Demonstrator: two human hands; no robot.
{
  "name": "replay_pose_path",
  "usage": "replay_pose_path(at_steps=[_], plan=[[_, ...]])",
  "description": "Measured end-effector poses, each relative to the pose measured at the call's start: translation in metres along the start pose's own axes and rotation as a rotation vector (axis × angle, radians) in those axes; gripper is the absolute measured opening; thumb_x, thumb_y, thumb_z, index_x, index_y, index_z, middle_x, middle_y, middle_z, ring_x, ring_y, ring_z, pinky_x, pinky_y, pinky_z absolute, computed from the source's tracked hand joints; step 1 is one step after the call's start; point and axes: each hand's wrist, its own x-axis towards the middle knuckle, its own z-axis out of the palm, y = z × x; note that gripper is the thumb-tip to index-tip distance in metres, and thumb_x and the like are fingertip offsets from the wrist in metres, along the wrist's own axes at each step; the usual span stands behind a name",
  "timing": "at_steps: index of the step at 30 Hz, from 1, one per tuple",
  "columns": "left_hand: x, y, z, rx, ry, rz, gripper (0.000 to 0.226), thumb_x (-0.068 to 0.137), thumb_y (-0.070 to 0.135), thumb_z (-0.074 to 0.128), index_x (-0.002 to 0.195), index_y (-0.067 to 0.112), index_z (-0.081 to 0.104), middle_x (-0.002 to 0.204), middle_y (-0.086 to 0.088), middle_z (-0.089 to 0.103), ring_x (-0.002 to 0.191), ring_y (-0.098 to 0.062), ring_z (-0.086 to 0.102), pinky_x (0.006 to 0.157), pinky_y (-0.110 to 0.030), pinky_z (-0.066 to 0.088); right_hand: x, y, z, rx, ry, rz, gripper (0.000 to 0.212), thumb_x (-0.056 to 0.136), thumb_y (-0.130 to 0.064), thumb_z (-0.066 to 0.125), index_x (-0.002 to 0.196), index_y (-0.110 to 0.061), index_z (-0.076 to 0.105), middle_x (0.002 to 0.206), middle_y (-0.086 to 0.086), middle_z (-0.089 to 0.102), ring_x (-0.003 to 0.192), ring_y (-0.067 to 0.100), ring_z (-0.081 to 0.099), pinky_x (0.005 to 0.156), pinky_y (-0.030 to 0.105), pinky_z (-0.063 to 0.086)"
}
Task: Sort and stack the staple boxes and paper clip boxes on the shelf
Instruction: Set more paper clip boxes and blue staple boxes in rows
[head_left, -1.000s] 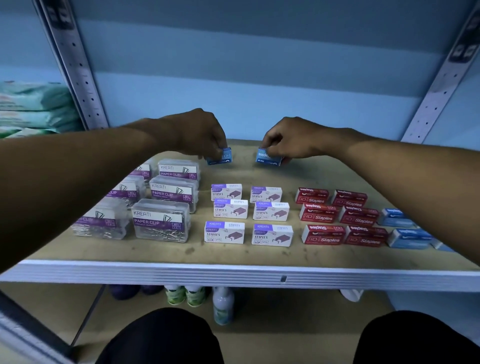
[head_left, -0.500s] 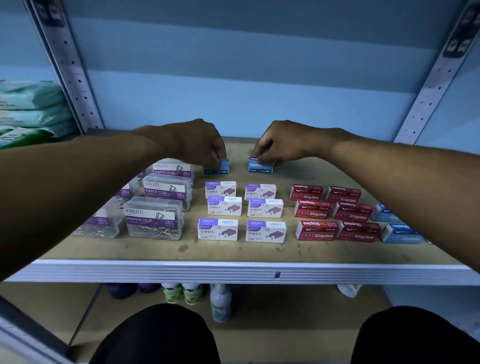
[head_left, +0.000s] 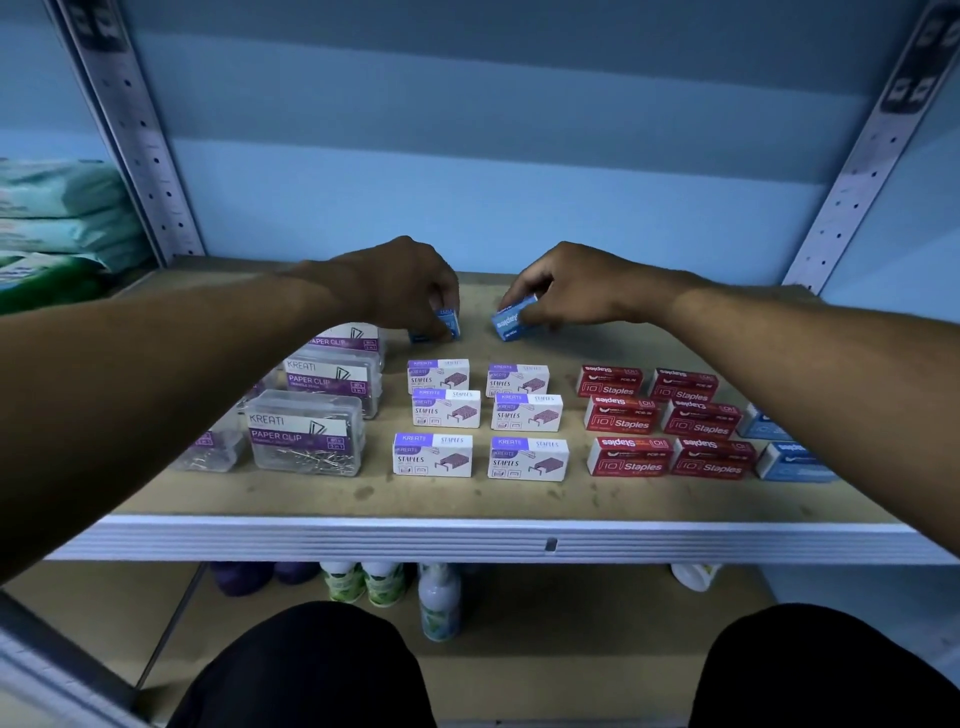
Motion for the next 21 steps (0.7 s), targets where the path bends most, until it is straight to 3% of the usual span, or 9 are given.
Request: replay_pose_path(at_steps=[2, 5, 8, 11, 14, 21], plan=[[0.000, 0.003, -0.003, -0.031, 0.027, -0.002, 0.023, 0.077, 0.031, 0.078, 0.097, 0.025, 0.070, 0.094, 0.005, 0.067, 0.090, -0.014, 0.061, 0.082, -0.030, 0.049, -0.001, -0.001, -0.002, 0.046, -0.003, 0.012, 0.025, 0.089, -0.016, 0.065, 0.107, -0.026, 0.079, 0.112, -0.001, 0.070, 0.092, 0.013, 0.070, 0.081, 0.031, 0.062], [-0.001, 0.008, -0.009, -0.104, 0.071, -0.016, 0.027, 0.077, 0.028, 0.078, 0.102, 0.025, 0.070, 0.094, 0.005, 0.067, 0.080, -0.007, 0.059, 0.080, -0.026, 0.046, -0.003, -0.005, -0.007, 0.054, -0.044, 0.015, 0.031, 0.089, -0.013, 0.064, 0.112, -0.028, 0.076, 0.112, 0.001, 0.070, 0.088, 0.010, 0.072, 0.073, 0.021, 0.061], [-0.004, 0.012, -0.013, -0.208, 0.105, -0.037, 0.027, 0.078, 0.022, 0.078, 0.104, 0.023, 0.071, 0.094, 0.005, 0.069, 0.072, 0.001, 0.057, 0.075, -0.020, 0.044, -0.005, -0.009, -0.014, -0.095, -0.083, 0.002, 0.042, 0.087, -0.015, 0.067, 0.123, -0.036, 0.069, 0.117, 0.000, 0.061, 0.088, 0.007, 0.066, 0.063, 0.012, 0.049], [-0.005, 0.012, -0.011, -0.293, 0.116, -0.068, 0.024, 0.078, 0.017, 0.077, 0.102, 0.022, 0.074, 0.093, 0.005, 0.072, 0.075, -0.001, 0.060, 0.071, -0.013, 0.042, -0.005, -0.011, -0.015, -0.212, -0.083, -0.002, 0.057, 0.084, -0.018, 0.071, 0.136, -0.039, 0.058, 0.113, -0.001, 0.058, 0.087, 0.007, 0.060, 0.065, 0.015, 0.043], [-0.009, 0.007, -0.012, -0.307, 0.107, -0.084, 0.019, 0.078, 0.017, 0.077, 0.096, 0.023, 0.075, 0.093, 0.006, 0.073, 0.083, -0.004, 0.063, 0.073, -0.015, 0.043, -0.003, -0.011, -0.012, -0.193, -0.095, -0.003, 0.065, 0.085, -0.018, 0.073, 0.144, -0.034, 0.050, 0.106, -0.006, 0.065, 0.083, 0.004, 0.062, 0.068, 0.017, 0.046], [-0.020, -0.012, -0.015, -0.218, 0.035, -0.118, 0.022, 0.076, 0.020, 0.080, 0.097, 0.024, 0.075, 0.092, 0.006, 0.073, 0.077, -0.001, 0.061, 0.070, -0.015, 0.041, 0.002, -0.013, -0.004, -0.119, -0.111, -0.007, 0.064, 0.084, -0.014, 0.076, 0.142, -0.027, 0.052, 0.093, -0.010, 0.073, 0.079, 0.004, 0.069, 0.068, 0.020, 0.052]])
